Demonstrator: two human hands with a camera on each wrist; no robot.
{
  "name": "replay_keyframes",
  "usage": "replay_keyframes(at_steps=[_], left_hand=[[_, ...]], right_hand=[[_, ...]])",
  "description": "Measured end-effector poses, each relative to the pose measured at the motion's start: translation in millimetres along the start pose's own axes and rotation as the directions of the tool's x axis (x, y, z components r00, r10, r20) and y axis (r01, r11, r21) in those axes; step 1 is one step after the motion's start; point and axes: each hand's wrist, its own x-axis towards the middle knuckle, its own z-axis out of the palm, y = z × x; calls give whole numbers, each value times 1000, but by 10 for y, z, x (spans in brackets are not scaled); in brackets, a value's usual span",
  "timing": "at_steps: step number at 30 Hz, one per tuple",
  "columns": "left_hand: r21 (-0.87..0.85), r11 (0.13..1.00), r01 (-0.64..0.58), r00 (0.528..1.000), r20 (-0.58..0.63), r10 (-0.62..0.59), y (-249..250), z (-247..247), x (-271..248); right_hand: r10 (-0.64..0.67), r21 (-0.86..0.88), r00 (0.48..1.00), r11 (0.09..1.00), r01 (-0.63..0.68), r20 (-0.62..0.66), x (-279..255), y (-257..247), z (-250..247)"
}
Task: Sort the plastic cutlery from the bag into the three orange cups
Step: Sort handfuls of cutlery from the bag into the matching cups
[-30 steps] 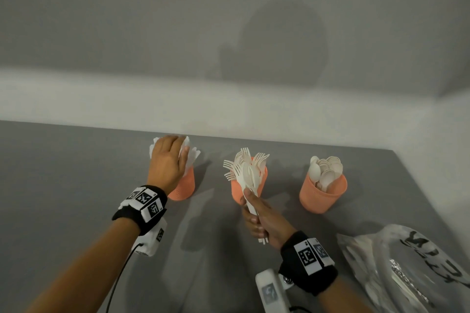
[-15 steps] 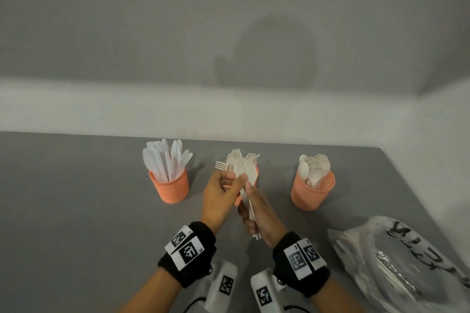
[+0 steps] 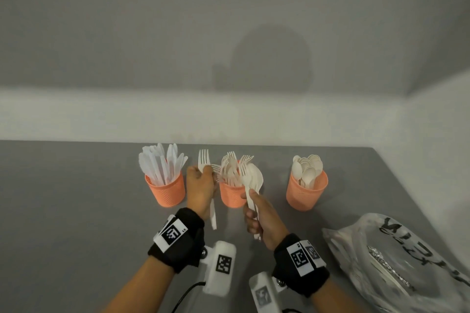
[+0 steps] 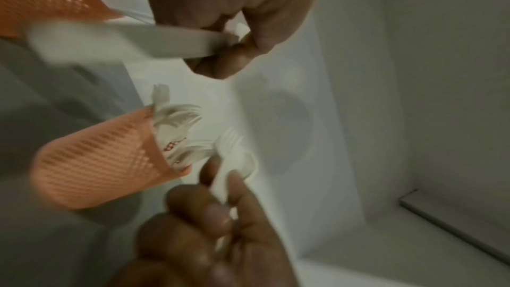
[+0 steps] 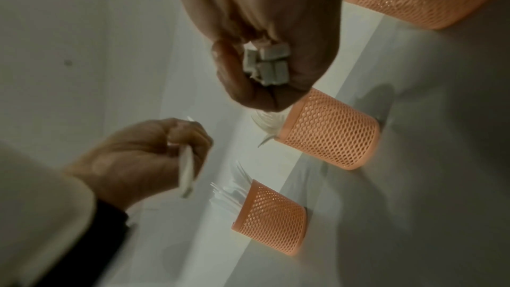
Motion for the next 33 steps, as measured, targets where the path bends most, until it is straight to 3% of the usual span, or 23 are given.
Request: replay_keyframes(at_steps=[3,5,9,17,19,21,24,29,33], left_hand=[[141,975,170,978,97,-184,-204,-14,-64],[147,965,218,954,179,-243,-286,8,-145],[34,972,234,945,228,-235,-298,120,-223],[-7,992,124,989,84,-123,-284,73,-9],[-37,991,132,990,61,-130,-266,46,33],[-2,987,161,984,72,-160,-234,38,23],[86,981,176,971,147,-187,-229,59,-74],[36,990,136,969,205,-140,-309,178,-236],[-66,976,208,956,227,-188,-350,262,-256]], right_hand=[[-26,6,999,1000,26,38,-17,-8,39],[-36,-28,998,999,37,57,-26,8,68],[-47,-154,996,986,58,78,-58,50,119],[-120,-233,992,966,108,-41,-49,14,83],[-209,-387,971,910,151,-112,7,59,40],[-342,-585,928,786,198,-146,55,107,-11],[-461,-764,867,624,166,-188,55,141,-57],[-559,-818,795,555,149,-234,-9,68,-9],[-612,-863,763,482,153,-207,14,66,14]])
